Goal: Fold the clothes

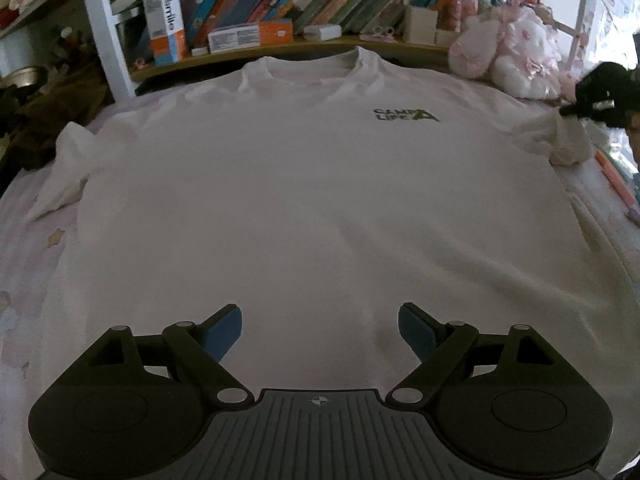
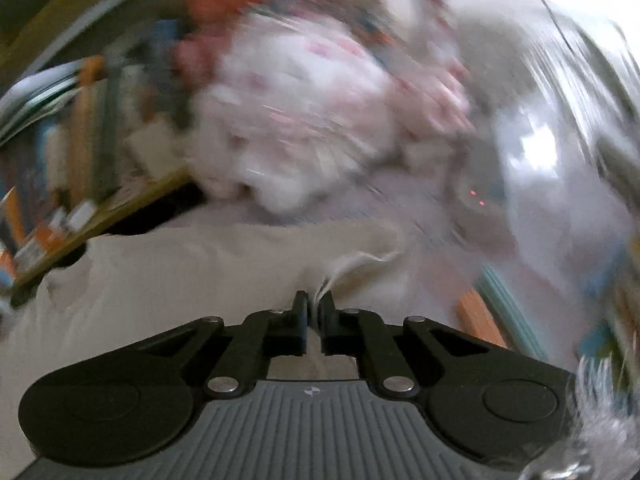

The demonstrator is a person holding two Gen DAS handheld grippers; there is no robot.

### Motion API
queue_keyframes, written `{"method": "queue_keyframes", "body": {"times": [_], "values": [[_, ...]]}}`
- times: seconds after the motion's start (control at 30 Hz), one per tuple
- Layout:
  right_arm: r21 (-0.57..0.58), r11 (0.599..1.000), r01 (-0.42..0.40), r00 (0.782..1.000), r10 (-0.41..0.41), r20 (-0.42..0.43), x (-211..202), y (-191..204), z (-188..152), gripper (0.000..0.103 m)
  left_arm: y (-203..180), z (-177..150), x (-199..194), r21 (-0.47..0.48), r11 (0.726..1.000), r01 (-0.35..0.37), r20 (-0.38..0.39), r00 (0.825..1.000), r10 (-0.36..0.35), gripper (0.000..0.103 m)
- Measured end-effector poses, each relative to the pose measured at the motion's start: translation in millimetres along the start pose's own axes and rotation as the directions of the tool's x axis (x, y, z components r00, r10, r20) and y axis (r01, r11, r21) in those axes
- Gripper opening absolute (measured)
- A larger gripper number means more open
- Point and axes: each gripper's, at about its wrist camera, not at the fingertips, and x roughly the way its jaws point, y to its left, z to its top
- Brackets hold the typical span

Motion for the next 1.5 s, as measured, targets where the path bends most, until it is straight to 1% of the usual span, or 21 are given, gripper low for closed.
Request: {"method": "queue_keyframes", "body": {"times": [0.13,0.2,0.27,0.3,0.33,0.4,0.47,0.53,0.63,0.73,0.77,0.8,0.83,0.87,1.17,1.2,1.23,1.33,1.4,1.47,1.5], "values": [[-0.228,0.972,-0.057,0.997,0.069,0.045,-8.7,72.5,-3.2,0.005,12.1,-0.7,-2.2,-0.020,1.000,-0.009,0.011,1.000,0.009,0.088],[-0.326,0.938,-0.116,0.992,0.122,0.000,-4.6,110.0,-13.6,0.007,17.6,-1.4,-3.4,-0.028,0.999,-0.014,0.013,1.000,0.015,0.088],[-0.362,0.906,-0.218,0.976,0.204,-0.078,1.2,134.8,-28.5,0.028,22.4,-2.3,-4.1,-0.036,0.999,-0.018,0.013,1.000,0.019,0.088],[-0.372,0.887,-0.272,0.962,0.244,-0.120,4.1,146.2,-36.2,0.055,24.6,-2.6,-4.2,-0.040,0.999,-0.020,0.012,1.000,0.020,0.088],[-0.375,0.871,-0.317,0.948,0.279,-0.153,5.0,153.0,-43.1,0.060,26.7,-3.3,-4.6,-0.043,0.999,-0.021,0.010,1.000,0.021,0.088],[-0.375,0.844,-0.382,0.923,0.326,-0.207,0.6,160.7,-56.0,0.061,30.4,-4.9,-4.9,-0.052,0.998,-0.020,0.009,1.000,0.021,0.088],[-0.383,0.831,-0.404,0.913,0.337,-0.231,-6.4,159.3,-64.7,0.061,33.6,-6.7,-4.5,-0.061,0.998,-0.018,0.005,1.000,0.018,0.088],[-0.375,0.840,-0.393,0.917,0.331,-0.221,-13.9,149.3,-65.7,0.061,35.7,-8.1,-3.6,-0.068,0.998,-0.016,0.003,1.000,0.016,0.088],[-0.292,0.904,-0.312,0.949,0.282,-0.142,-20.5,119.3,-51.0,0.064,38.2,-10.1,-2.3,-0.074,0.997,-0.009,0.000,1.000,0.010,0.089],[-0.187,0.961,-0.201,0.979,0.193,-0.063,-18.9,88.8,-30.9,0.062,38.9,-11.5,0.1,-0.079,0.997,-0.003,-0.006,1.000,0.003,0.089],[-0.167,0.974,-0.152,0.988,0.146,-0.052,-14.3,82.9,-23.6,0.060,38.4,-11.5,0.2,-0.076,0.997,-0.003,-0.006,1.000,0.002,0.089],[-0.150,0.984,-0.101,0.994,0.096,-0.045,-9.1,77.9,-16.2,0.054,38.0,-11.5,0.4,-0.073,0.997,-0.002,-0.006,1.000,0.002,0.089],[-0.142,0.986,-0.083,0.996,0.077,-0.051,-3.3,77.0,-12.7,0.047,37.6,-11.4,0.5,-0.069,0.998,-0.002,-0.006,1.000,0.001,0.089],[-0.137,0.988,-0.076,0.996,0.068,-0.062,2.9,77.4,-10.6,0.046,37.1,-11.4,0.6,-0.066,0.998,-0.001,-0.006,1.000,0.001,0.089],[-0.102,0.994,-0.030,0.987,0.013,-0.161,53.6,80.0,4.5,0.048,32.0,-9.5,0.4,-0.053,0.998,-0.016,-0.013,1.000,0.016,0.089],[-0.100,0.994,-0.034,0.985,0.016,-0.171,57.1,79.5,4.4,0.035,30.3,-8.7,0.0,-0.049,0.999,-0.016,-0.013,1.000,0.016,0.089],[-0.097,0.995,-0.038,0.983,0.019,-0.182,60.6,79.1,4.2,0.006,28.6,-7.8,-0.3,-0.044,0.999,-0.016,-0.012,1.000,0.015,0.089],[0.040,0.999,0.003,0.997,0.000,-0.081,39.5,52.6,8.3,0.005,23.6,-5.6,-0.5,-0.031,0.999,-0.011,-0.004,1.000,0.011,0.089],[0.160,0.985,0.068,0.998,-0.065,-0.023,18.4,24.2,6.7,0.005,20.6,-4.4,1.8,-0.029,1.000,-0.003,-0.005,1.000,0.003,0.089],[0.207,0.968,0.139,0.990,-0.132,-0.049,6.8,-1.3,-0.5,0.007,17.5,-3.0,4.0,-0.027,1.000,0.004,-0.006,1.000,-0.004,0.089],[0.210,0.963,0.169,0.984,-0.155,-0.084,3.6,-13.0,-5.6,0.012,15.8,-2.3,4.5,-0.024,1.000,0.007,-0.006,1.000,-0.007,0.089]]}}
